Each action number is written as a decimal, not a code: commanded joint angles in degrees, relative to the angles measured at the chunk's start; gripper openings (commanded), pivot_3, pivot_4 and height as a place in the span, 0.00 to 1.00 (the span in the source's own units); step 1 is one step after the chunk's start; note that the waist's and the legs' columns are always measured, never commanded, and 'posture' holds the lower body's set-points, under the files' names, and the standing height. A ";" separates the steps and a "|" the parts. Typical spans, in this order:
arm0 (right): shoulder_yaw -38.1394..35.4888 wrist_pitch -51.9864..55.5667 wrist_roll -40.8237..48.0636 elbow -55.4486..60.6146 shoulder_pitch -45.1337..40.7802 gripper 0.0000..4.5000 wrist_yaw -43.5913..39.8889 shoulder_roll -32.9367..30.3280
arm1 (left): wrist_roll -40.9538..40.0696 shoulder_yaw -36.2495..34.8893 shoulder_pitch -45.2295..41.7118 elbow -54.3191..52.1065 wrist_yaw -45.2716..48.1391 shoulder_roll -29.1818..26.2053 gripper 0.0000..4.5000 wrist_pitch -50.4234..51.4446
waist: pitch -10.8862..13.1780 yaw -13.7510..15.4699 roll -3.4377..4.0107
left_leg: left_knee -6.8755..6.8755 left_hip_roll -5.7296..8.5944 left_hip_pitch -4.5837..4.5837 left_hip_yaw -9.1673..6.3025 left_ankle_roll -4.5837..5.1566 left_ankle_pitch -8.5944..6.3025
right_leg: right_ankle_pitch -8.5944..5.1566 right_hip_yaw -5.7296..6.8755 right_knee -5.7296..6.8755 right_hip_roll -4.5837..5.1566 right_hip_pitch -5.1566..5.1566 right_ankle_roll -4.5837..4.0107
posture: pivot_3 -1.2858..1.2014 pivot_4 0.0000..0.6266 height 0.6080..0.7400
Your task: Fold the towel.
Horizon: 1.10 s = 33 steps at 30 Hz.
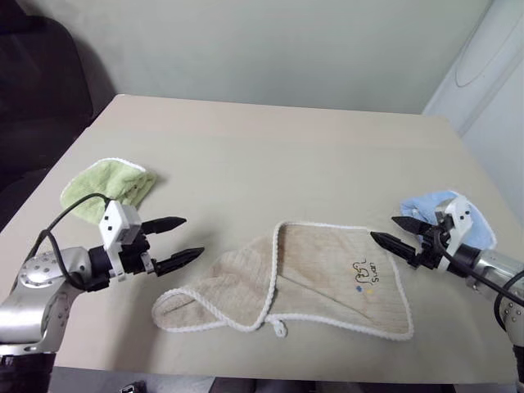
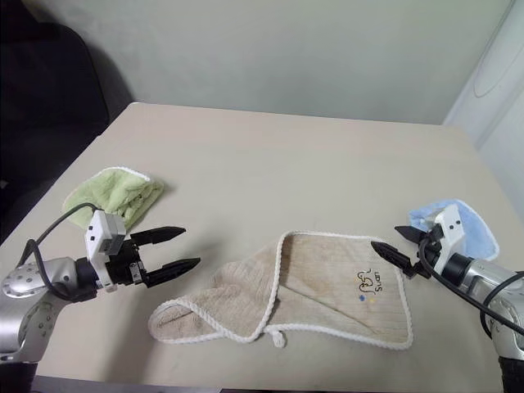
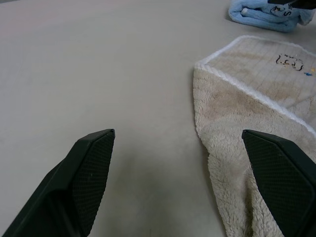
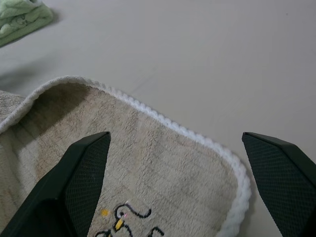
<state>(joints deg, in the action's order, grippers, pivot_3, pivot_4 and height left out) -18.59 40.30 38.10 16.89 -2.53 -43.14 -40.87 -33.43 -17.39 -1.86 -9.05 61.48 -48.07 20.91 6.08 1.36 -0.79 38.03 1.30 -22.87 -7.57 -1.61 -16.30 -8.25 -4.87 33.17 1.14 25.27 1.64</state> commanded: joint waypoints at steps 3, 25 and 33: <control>-1.76 -0.64 0.70 2.75 0.41 1.00 1.24 0.44 | 0.39 -0.21 -1.05 -0.98 -0.69 0.67 1.00 -1.06 | -0.03 0.00 -0.03 | 0.00 -0.01 0.01 0.00 0.00 0.00 | -0.08 0.00 0.00 0.00 0.00 0.12 | 0.52 0.24 1.00; 0.40 -2.40 -3.10 -2.18 -0.90 1.00 1.26 0.68 | 0.38 1.01 -1.07 -6.66 -3.28 2.01 1.00 0.42 | -0.03 0.02 -0.01 | 0.00 -0.01 0.00 -0.01 0.00 0.03 | 0.02 0.01 0.02 0.00 0.01 -0.03 | 0.52 0.24 1.00; 0.10 -3.17 -3.77 -2.23 0.19 1.00 1.53 0.87 | 0.83 3.41 -1.80 -6.71 -1.00 1.17 1.00 0.33 | -0.04 0.02 0.02 | 0.00 -0.01 0.00 -0.01 0.01 0.03 | 0.03 0.01 0.02 0.00 0.00 -0.04 | 0.52 0.24 1.00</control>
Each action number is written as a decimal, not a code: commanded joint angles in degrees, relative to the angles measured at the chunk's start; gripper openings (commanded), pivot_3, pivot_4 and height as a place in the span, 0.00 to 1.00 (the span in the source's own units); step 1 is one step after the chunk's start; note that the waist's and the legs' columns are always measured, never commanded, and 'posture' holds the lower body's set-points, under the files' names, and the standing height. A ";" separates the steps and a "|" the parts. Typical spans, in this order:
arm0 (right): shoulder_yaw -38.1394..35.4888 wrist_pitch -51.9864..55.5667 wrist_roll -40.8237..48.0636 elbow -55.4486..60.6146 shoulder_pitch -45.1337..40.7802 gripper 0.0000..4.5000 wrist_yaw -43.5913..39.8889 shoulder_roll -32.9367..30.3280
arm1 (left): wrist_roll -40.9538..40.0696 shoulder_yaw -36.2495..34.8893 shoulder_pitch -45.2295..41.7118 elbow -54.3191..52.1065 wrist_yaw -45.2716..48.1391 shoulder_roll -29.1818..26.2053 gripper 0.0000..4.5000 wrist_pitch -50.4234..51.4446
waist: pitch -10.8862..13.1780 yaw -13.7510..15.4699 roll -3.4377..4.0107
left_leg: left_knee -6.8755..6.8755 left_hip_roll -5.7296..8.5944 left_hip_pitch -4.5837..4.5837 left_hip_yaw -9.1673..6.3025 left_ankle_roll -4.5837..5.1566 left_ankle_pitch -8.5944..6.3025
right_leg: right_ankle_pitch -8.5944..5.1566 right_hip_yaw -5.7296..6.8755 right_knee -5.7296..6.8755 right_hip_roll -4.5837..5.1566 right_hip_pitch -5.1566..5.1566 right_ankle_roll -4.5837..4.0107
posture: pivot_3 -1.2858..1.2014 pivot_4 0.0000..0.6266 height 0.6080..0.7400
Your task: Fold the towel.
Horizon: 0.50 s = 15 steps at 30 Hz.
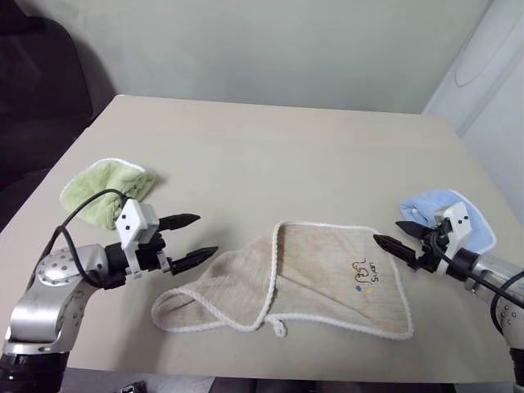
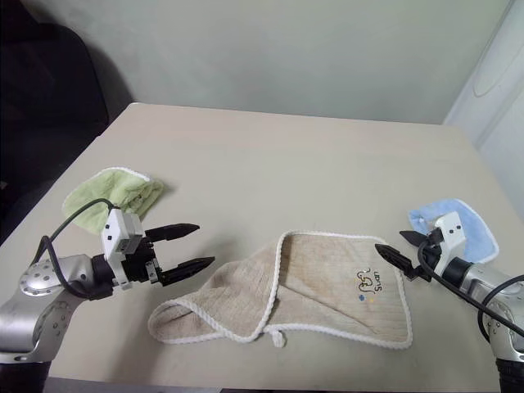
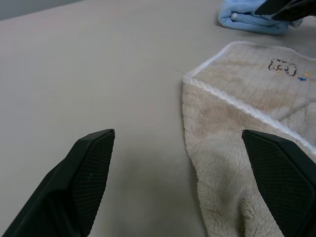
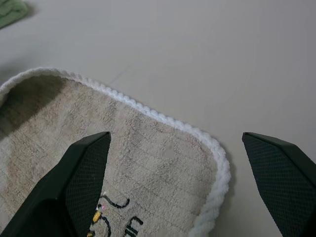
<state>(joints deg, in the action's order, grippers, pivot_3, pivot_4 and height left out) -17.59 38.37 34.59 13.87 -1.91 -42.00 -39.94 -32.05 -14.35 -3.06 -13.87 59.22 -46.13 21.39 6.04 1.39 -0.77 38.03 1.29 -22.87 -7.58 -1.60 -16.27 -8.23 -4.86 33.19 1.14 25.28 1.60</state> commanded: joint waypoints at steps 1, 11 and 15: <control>-0.85 -1.30 -0.36 0.51 -0.68 1.00 0.40 -0.07 | -0.60 0.74 -0.65 -2.36 1.78 -0.95 1.00 -0.12 | 0.00 -0.01 0.00 | 0.00 0.00 0.00 0.00 0.00 0.00 | 0.00 0.00 0.00 0.00 0.00 0.00 | 0.52 0.24 1.00; 1.69 -1.44 -1.33 -1.50 -4.43 1.00 0.16 0.34 | 5.20 8.82 -2.54 -4.44 17.22 -8.32 1.00 -11.29 | -0.01 -0.02 0.03 | 0.01 0.00 0.00 -0.01 0.00 0.00 | 0.01 0.00 0.00 0.00 0.02 -0.01 | 0.52 0.24 1.00; 2.40 -1.56 -1.36 -1.26 -4.36 1.00 0.34 0.73 | 4.90 13.23 -4.14 -7.55 22.95 -9.89 1.00 -12.72 | -0.03 0.03 0.05 | 0.00 -0.01 -0.04 -0.04 0.01 -0.02 | 0.01 0.02 0.00 0.00 0.03 -0.02 | 0.52 0.24 1.00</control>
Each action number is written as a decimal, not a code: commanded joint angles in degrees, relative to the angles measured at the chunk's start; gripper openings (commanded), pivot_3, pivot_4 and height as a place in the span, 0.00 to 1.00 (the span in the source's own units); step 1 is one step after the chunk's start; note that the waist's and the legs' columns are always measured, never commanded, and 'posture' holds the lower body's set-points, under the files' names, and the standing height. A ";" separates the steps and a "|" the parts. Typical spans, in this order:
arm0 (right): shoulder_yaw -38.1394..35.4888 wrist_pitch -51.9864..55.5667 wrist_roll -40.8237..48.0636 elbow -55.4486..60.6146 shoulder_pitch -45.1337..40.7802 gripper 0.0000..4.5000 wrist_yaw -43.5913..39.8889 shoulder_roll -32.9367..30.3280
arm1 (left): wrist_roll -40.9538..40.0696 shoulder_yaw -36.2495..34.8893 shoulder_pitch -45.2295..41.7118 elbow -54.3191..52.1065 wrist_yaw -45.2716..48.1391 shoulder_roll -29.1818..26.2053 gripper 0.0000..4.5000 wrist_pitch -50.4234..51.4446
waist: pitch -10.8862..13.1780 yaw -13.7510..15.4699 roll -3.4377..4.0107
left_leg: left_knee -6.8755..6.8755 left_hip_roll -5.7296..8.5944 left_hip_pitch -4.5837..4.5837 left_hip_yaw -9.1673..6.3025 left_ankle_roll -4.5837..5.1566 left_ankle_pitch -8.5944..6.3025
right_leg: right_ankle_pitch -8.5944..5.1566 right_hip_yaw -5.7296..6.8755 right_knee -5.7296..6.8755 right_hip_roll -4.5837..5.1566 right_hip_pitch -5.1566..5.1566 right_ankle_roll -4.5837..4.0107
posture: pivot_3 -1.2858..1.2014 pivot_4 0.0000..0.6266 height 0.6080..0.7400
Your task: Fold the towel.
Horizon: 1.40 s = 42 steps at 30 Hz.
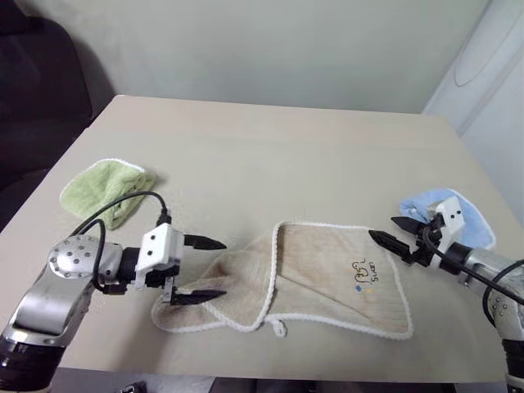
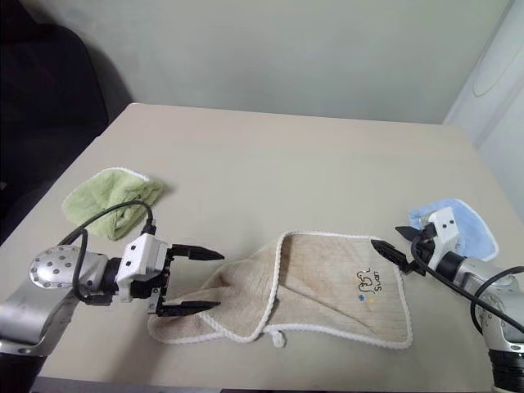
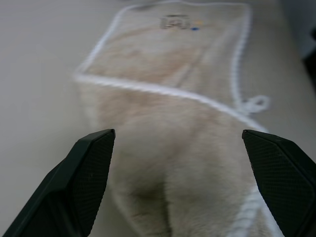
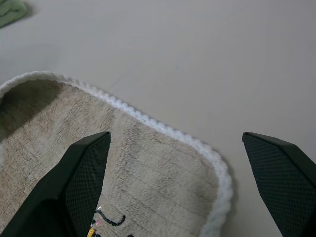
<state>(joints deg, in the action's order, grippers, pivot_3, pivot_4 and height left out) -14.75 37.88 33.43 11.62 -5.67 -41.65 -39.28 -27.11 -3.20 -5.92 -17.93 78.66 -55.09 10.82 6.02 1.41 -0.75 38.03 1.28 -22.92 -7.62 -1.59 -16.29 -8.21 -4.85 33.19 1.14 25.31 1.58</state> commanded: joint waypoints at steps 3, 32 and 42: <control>-0.41 -0.87 -0.05 1.59 -0.16 1.00 0.26 0.41 | 1.79 5.18 -2.01 -4.12 5.45 -0.93 1.00 -3.96 | -0.04 -0.01 0.08 | 0.01 0.01 -0.01 0.01 0.02 -0.01 | 0.01 0.00 0.00 0.04 0.00 -0.02 | 0.52 0.24 1.00; -3.52 1.52 1.85 7.87 5.40 1.00 3.70 1.17 | 19.82 22.67 -7.64 9.19 5.33 6.90 0.70 -19.69 | -0.17 -0.01 0.28 | 0.01 0.00 -0.08 0.02 0.05 0.01 | -0.03 -0.01 -0.01 0.07 0.04 0.05 | 0.52 0.24 1.00; -2.87 0.97 1.47 7.00 4.71 1.00 3.33 1.17 | 18.42 21.28 -6.20 8.14 4.03 6.51 0.24 -17.83 | -0.22 -0.10 0.37 | 0.00 -0.01 -0.08 0.02 0.06 0.01 | -0.03 0.00 0.00 0.08 0.05 0.05 | 0.52 0.24 1.00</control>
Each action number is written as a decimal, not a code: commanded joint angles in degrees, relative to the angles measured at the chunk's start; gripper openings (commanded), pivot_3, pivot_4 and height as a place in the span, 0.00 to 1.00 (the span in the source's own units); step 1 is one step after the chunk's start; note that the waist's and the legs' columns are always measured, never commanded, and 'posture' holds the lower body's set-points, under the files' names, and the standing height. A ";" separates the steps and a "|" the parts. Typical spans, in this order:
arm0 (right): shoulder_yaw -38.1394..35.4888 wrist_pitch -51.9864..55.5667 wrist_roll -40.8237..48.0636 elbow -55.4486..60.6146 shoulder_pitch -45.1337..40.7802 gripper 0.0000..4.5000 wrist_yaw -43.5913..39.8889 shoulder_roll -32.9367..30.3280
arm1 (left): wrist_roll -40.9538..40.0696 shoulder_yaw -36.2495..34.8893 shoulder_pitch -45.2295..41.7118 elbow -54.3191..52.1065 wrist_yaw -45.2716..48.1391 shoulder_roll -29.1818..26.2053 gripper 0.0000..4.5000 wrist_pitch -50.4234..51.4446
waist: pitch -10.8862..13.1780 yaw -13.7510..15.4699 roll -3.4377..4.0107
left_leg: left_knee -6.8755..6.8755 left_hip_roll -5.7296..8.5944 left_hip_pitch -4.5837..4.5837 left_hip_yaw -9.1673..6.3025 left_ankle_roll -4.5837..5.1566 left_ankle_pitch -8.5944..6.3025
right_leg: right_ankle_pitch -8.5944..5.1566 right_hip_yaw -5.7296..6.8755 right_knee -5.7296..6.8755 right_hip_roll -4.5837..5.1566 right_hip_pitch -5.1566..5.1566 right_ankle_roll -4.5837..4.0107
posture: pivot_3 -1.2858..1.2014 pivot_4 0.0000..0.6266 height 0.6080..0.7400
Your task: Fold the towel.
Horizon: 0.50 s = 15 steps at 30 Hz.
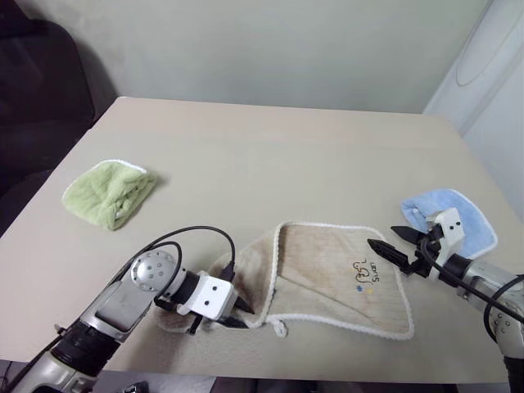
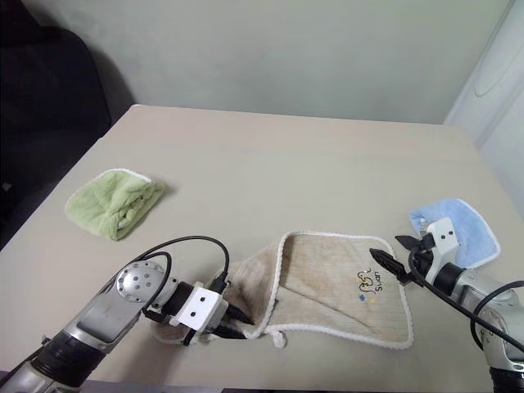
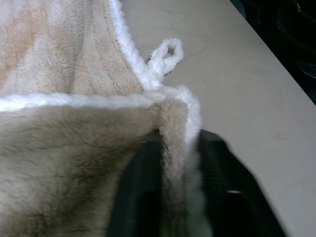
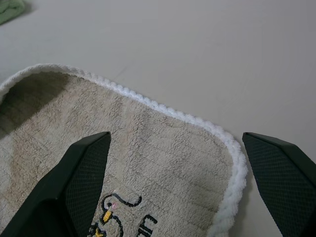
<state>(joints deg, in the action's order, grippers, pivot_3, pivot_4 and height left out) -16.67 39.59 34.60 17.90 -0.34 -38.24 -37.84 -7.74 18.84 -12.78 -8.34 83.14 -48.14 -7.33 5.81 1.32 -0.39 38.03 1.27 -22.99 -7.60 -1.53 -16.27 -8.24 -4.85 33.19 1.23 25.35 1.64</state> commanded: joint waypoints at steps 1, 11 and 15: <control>-0.88 -0.77 0.26 0.64 -0.70 1.00 -0.12 -0.27 | -1.23 -0.98 0.67 -1.46 -0.60 -0.38 0.24 0.59 | -0.01 -0.01 0.01 | 0.00 0.00 0.01 0.00 0.00 -0.01 | 0.00 0.00 0.00 0.00 0.00 -0.01 | 0.52 0.24 1.00; -0.74 -0.83 0.15 0.26 -1.20 1.00 -0.50 -0.68 | -9.70 -4.57 0.03 -4.43 -2.17 0.47 0.01 9.91 | -0.01 0.01 0.01 | 0.01 0.00 -0.02 0.00 0.00 0.00 | 0.00 0.00 0.00 0.00 0.00 0.00 | 0.52 0.24 1.00; -0.10 -0.90 -0.13 -0.05 -1.52 1.00 -0.49 -0.51 | -14.36 -6.87 -0.19 -6.17 -3.59 0.75 0.01 15.99 | -0.01 0.00 0.01 | 0.01 0.01 -0.01 0.01 0.00 0.00 | 0.01 0.00 0.00 0.00 0.00 -0.01 | 0.52 0.24 1.00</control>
<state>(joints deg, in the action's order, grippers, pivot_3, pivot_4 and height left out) -16.58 39.48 34.54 17.11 -1.10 -38.29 -37.86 -19.68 14.09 -12.40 -12.54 80.24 -47.65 6.77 5.80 1.32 -0.38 38.03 1.27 -23.01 -7.59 -1.52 -16.27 -8.23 -4.85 33.19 1.23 25.35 1.62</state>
